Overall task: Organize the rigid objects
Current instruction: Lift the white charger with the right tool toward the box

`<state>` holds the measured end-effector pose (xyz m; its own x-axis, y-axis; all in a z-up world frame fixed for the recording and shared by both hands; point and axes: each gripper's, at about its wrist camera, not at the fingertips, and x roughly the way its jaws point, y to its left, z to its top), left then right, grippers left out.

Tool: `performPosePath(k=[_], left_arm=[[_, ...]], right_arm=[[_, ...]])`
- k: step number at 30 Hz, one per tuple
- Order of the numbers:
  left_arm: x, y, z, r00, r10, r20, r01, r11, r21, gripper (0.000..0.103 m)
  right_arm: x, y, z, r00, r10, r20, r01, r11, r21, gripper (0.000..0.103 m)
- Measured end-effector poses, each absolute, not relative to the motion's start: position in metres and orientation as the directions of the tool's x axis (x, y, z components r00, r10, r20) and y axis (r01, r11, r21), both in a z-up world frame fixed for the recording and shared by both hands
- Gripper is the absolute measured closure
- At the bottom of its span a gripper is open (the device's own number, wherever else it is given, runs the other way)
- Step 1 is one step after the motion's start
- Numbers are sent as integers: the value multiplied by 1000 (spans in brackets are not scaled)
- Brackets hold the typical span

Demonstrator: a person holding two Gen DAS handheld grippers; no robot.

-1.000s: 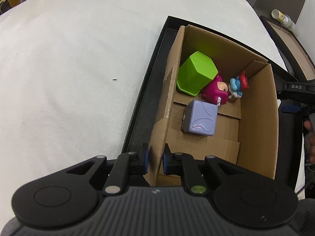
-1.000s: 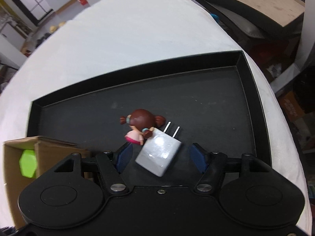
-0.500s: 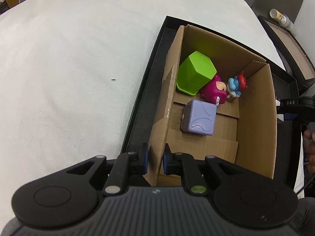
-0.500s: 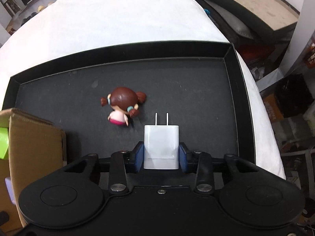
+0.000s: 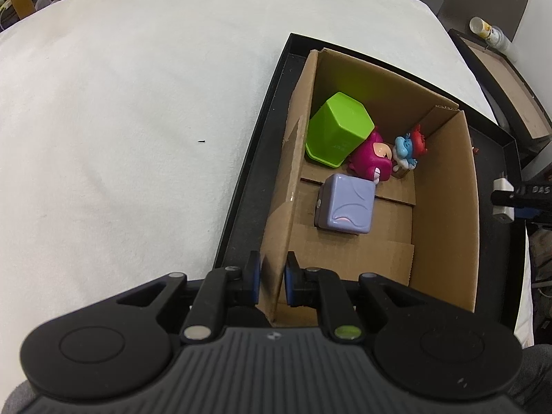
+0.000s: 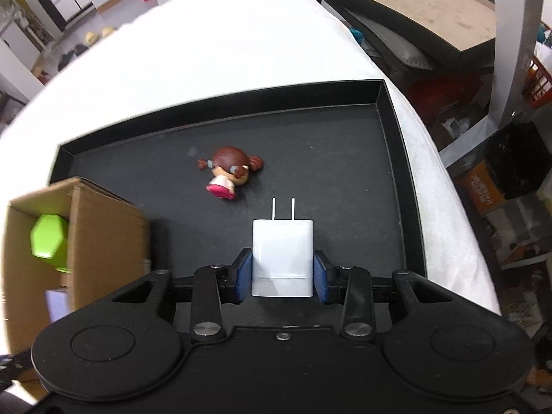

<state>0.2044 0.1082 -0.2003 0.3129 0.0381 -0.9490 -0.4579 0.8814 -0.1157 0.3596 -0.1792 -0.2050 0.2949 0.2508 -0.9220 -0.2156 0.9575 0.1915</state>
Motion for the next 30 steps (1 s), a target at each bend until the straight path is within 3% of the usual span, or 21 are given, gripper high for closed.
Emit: performPosePath(k=[13, 30], left_arm=[[198, 107, -196, 331, 38, -943, -449, 885, -122, 90], [191, 111, -191, 356, 6, -934, -433, 887, -159, 90]], right_arm=[[338, -172, -156, 352, 322, -879, -259, 936, 240, 67], [315, -144, -112, 412, 345, -843, -360, 912, 197, 67]])
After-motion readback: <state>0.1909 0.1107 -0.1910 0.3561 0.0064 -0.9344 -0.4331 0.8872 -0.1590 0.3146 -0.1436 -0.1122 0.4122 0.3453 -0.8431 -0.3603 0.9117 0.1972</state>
